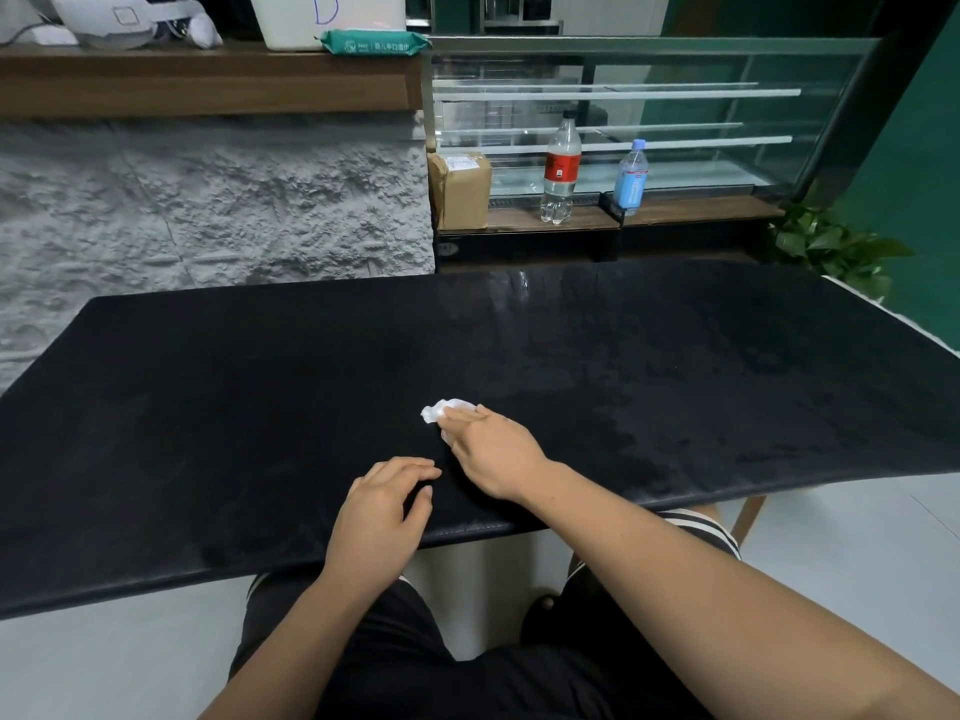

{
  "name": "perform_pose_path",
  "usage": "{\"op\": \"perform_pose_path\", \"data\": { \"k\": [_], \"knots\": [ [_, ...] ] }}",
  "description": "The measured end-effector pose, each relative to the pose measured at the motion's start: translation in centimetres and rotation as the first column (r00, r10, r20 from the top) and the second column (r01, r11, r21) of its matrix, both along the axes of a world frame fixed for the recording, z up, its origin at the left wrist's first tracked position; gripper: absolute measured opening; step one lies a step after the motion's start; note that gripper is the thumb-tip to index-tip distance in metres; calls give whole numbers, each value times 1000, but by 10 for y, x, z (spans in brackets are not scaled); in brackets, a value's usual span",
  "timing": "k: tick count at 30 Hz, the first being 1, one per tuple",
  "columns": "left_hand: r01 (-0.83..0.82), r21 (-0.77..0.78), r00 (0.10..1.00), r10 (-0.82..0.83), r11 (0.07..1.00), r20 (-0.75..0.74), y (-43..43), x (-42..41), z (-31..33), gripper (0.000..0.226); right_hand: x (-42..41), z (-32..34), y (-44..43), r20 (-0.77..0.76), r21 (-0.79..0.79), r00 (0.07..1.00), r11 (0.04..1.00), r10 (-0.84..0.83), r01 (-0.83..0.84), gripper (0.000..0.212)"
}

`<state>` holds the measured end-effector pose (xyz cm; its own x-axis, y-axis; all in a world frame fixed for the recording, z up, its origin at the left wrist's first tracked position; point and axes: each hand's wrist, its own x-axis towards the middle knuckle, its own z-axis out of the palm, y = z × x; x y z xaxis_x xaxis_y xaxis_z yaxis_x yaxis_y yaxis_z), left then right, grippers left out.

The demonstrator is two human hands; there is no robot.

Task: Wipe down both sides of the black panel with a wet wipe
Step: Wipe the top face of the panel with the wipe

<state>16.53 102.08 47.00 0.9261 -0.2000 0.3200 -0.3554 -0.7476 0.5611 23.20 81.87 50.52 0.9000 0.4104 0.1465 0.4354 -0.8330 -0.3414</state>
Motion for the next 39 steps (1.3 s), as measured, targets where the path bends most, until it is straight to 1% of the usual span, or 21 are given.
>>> {"op": "perform_pose_path", "data": {
  "k": [7, 11, 15, 20, 23, 25, 27, 30, 32, 35, 39],
  "knots": [
    [-4, -2, 1000, 4, 1000, -11, 0, 0, 2, 27, 12, -3, -36, 3, -27, 998, 998, -60, 60, 44],
    [-1, 1, 1000, 1, 1000, -10, 0, -1, 2, 26, 23, -2, -73, -18, -71, 984, 982, -179, 177, 44],
    [-3, 3, 1000, 3, 1000, -13, 0, -1, 4, 26, 30, 1, -111, -44, -126, 958, 953, -283, 275, 48],
    [-2, 3, 1000, 2, 1000, -11, 0, -2, 3, 26, 31, 7, -142, -84, -130, 915, 915, -394, 382, 53],
    [-3, 2, 1000, 3, 1000, -11, 0, -2, 2, 26, 31, 7, -144, -65, -107, 900, 900, -431, 423, 52],
    [-4, 3, 1000, 4, 1000, -11, 0, -2, 2, 26, 30, 5, -137, -42, -84, 875, 874, -483, 478, 51],
    [-7, 0, 1000, 7, 1000, -11, 0, -2, 2, 26, 31, 1, -127, -36, -68, 843, 843, -537, 534, 54],
    [-8, -3, 1000, 8, 1000, -12, 0, -2, 2, 26, 36, -2, -110, -24, -55, 814, 814, -581, 579, 56],
    [-6, -1, 1000, 6, 1000, -12, 0, -2, 2, 26, 40, -1, -98, -29, -47, 810, 810, -586, 584, 56],
    [-4, 5, 1000, 5, 1000, -13, 0, -1, 1, 26, 42, -1, -77, -37, -42, 835, 836, -549, 548, 53],
    [-8, 9, 1000, 8, 1000, -5, 0, -1, 0, 26, 42, -1, -42, -34, -55, 902, 902, -431, 429, 53]
  ]
}}
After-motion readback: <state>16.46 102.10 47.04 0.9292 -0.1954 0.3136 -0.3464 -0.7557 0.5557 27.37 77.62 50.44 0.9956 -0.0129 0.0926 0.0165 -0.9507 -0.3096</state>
